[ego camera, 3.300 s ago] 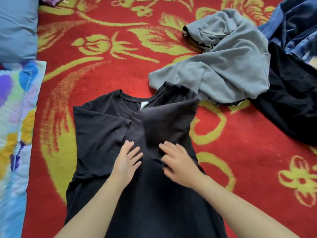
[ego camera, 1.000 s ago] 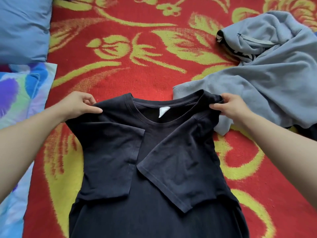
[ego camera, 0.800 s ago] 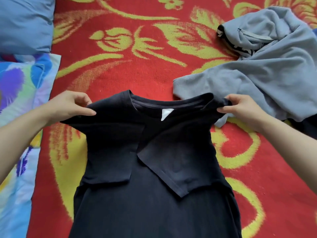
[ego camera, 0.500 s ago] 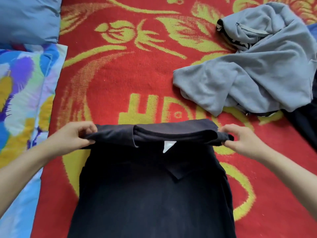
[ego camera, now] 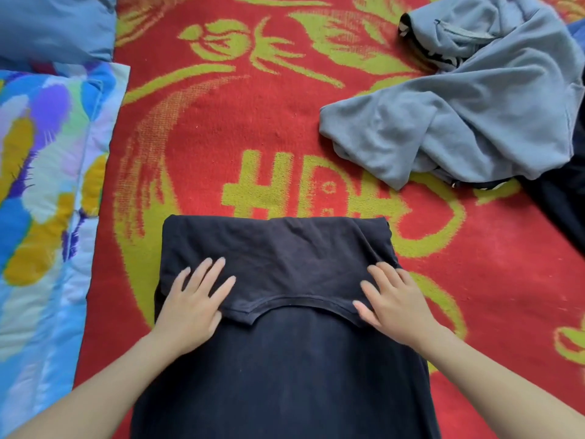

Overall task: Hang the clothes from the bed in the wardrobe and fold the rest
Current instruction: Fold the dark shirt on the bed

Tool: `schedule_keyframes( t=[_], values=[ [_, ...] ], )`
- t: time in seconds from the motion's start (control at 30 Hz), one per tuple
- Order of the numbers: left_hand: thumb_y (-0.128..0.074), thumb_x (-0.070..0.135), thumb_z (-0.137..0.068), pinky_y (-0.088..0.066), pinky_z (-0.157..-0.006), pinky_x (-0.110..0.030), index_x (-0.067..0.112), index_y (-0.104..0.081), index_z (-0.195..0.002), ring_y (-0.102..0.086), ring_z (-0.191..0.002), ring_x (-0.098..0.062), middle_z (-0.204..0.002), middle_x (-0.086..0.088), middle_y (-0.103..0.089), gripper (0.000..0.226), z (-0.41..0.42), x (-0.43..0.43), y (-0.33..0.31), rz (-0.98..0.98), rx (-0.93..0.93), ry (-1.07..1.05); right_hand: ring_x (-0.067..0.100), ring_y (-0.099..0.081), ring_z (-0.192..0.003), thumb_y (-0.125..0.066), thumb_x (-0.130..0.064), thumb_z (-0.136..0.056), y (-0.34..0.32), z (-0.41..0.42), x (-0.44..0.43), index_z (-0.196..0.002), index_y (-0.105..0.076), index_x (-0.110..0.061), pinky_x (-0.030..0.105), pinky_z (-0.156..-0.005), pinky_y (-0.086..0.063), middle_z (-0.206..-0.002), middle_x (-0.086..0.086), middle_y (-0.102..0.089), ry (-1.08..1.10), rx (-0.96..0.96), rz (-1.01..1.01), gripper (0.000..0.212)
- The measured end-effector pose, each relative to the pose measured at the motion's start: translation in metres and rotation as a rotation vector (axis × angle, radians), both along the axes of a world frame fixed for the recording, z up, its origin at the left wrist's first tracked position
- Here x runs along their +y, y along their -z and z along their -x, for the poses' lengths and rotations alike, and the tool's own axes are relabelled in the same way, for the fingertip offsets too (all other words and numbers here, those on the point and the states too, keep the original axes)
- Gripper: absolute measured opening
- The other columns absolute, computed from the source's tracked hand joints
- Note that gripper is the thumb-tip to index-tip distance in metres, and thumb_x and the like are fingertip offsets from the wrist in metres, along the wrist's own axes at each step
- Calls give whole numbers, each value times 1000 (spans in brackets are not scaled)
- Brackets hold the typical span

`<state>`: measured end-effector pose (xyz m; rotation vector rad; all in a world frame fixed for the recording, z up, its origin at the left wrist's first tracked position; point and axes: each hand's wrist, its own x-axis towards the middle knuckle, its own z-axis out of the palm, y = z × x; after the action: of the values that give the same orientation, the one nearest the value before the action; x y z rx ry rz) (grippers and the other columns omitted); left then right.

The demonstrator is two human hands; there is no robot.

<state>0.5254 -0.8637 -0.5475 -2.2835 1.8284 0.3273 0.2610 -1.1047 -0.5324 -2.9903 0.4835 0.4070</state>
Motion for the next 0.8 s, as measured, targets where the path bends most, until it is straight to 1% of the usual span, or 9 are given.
schedule_keyframes(
  t=[0.07, 0.17, 0.23, 0.33, 0.43, 0.5, 0.6, 0.7, 0.8],
  values=[
    [-41, 30, -82, -42, -93, -57, 11, -61, -125, -49, -124, -39, -137, -20, -49, 51, -2, -18, 5, 15, -10, -134, 36, -65, -100, -69, -27, -75, 1, -19, 4, -91, -72, -6, 40, -73, -54, -108, 20, -66, 50, -104, 26, 26],
    [-41, 46, -95, -18, -110, -55, 21, -21, -149, -12, -144, -29, -157, -12, -11, 63, -26, -30, 19, -150, -12, -405, 37, -52, -121, -75, -23, -74, 5, -39, -6, -123, -61, -5, 46, -90, -49, -133, 22, -53, 220, -82, -14, 54],
    [-26, 56, -95, -8, -112, -52, 29, 3, -150, 7, -145, -21, -158, -3, 9, 68, -45, -26, 30, -290, -57, -412, 30, -27, -140, -53, -35, -92, 10, -47, -19, -144, -35, -10, 46, -108, -30, -152, 14, -28, 340, 32, -45, 60],
    [-18, 65, -91, -7, -112, -53, 36, 14, -147, 9, -145, -26, -157, 5, 18, 70, -64, -17, 32, -398, -18, -502, 20, 0, -146, -20, -55, -97, 24, -41, -45, -151, -9, -23, 45, -115, -7, -159, -5, 0, 558, 338, -184, 64],
    [-23, 68, -89, -9, -112, -54, 43, 7, -146, -1, -144, -31, -159, 0, 6, 69, -76, -11, 23, -423, 116, -735, 26, -15, -143, -17, -59, -95, 25, -34, -58, -143, -35, -19, 50, -111, -12, -157, -1, -18, 931, 286, -295, 66],
    [-30, 59, -93, -12, -112, -53, 37, -9, -149, -8, -143, -30, -158, -6, -9, 64, -80, -17, 17, -232, 111, -768, 33, -34, -131, -22, -53, -97, 24, -38, -64, -128, -53, -9, 49, -104, -26, -142, 13, -43, 1111, 121, -216, 62],
    [-45, 43, -94, -14, -111, -51, 28, -15, -150, -10, -142, -30, -158, -9, -11, 65, -86, -43, 13, 24, 97, -722, 37, -42, -123, -47, -36, -95, 22, -53, -70, -138, -40, -6, 44, -99, -36, -135, 20, -46, 1130, -29, -390, 53],
    [-54, 28, -88, -9, -113, -50, 32, -7, -150, -2, -144, -23, -159, 0, -4, 77, -92, -65, 15, -203, 94, -507, 35, -45, -122, -61, -26, -88, 22, -59, -72, -146, -26, -21, 40, -95, -40, -139, 14, -38, 1037, 65, -557, 69],
    [-55, 25, -85, -12, -112, -54, 29, -19, -148, -22, -138, -21, -149, -1, -30, 72, -104, -77, 14, -391, 66, -455, 32, -54, -111, -55, -19, -87, 25, -61, -79, -122, -51, -21, 34, -75, -41, -124, 9, -58, 880, 170, -292, 36]
  ],
)
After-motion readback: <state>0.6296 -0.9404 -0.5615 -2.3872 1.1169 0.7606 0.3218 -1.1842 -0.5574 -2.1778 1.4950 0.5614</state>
